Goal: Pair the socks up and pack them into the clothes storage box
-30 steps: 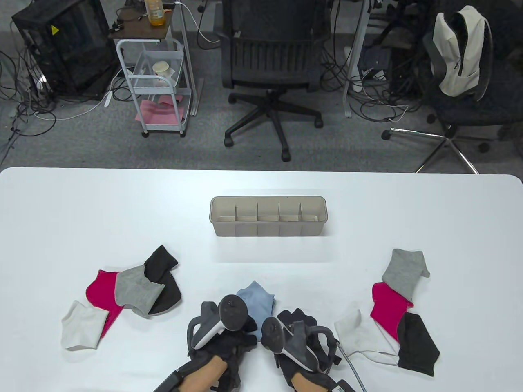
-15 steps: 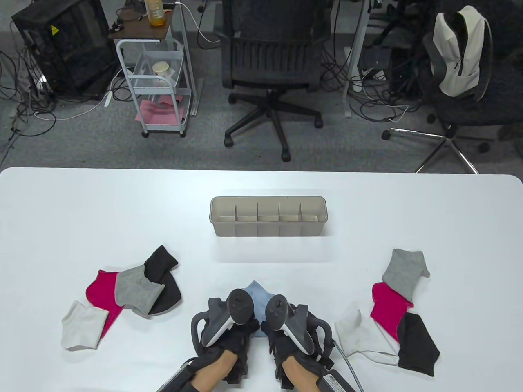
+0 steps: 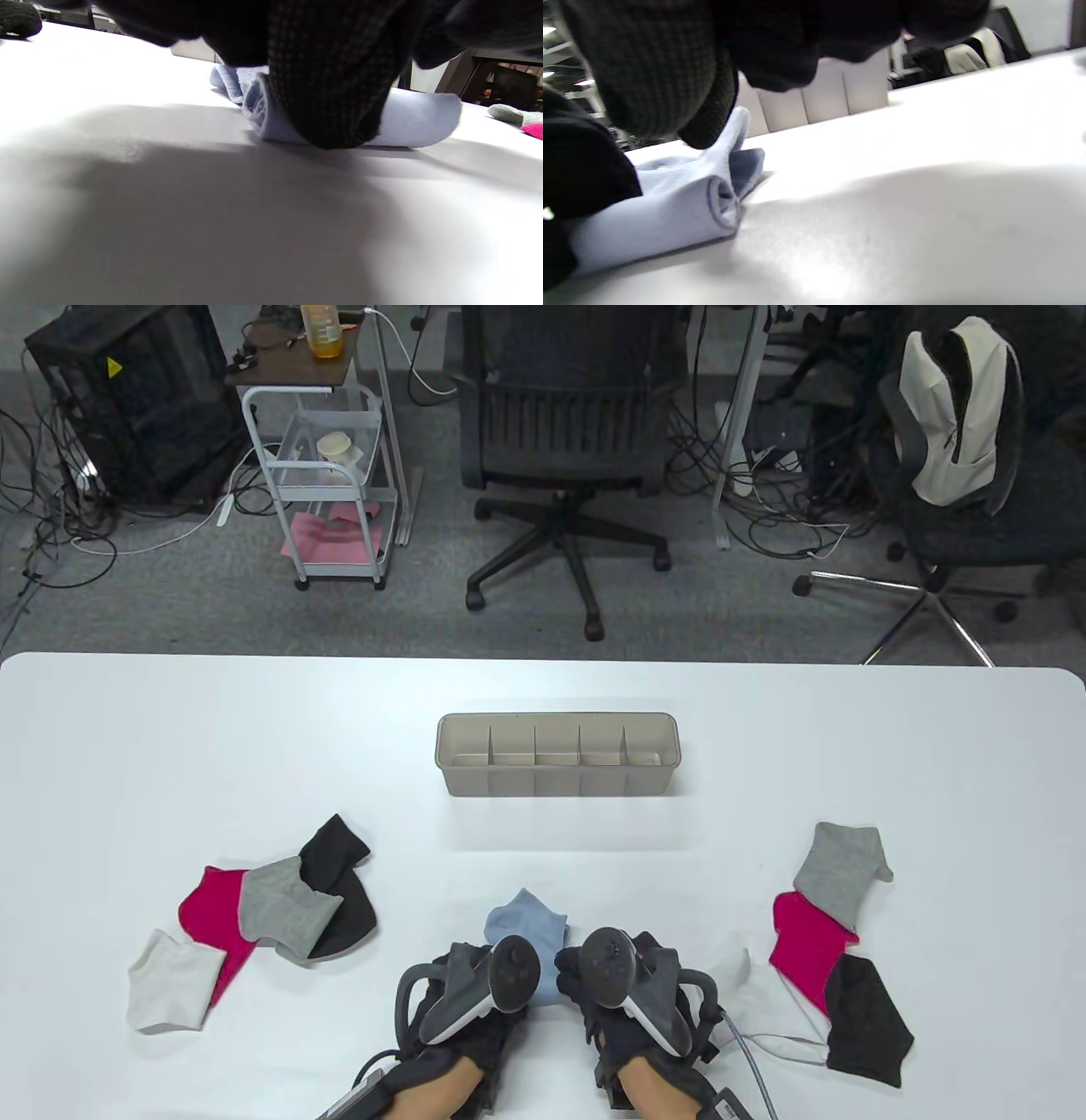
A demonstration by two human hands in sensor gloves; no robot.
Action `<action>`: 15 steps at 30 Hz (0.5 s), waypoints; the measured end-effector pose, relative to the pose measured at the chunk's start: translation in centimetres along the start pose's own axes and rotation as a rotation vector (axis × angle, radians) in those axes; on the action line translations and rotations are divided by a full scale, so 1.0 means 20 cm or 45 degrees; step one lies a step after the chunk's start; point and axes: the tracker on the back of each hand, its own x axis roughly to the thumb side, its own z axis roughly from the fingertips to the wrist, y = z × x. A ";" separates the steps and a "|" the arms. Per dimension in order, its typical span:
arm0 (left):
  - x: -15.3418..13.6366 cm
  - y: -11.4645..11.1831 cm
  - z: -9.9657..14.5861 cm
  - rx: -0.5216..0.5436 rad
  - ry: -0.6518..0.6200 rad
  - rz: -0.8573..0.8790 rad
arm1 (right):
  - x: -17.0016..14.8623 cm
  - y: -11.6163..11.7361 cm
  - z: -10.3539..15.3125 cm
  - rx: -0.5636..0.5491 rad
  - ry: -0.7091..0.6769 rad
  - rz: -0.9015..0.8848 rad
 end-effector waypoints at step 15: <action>-0.18 0.01 -0.08 -0.179 0.144 0.451 | 0.13 0.15 0.00 0.015 -0.110 0.247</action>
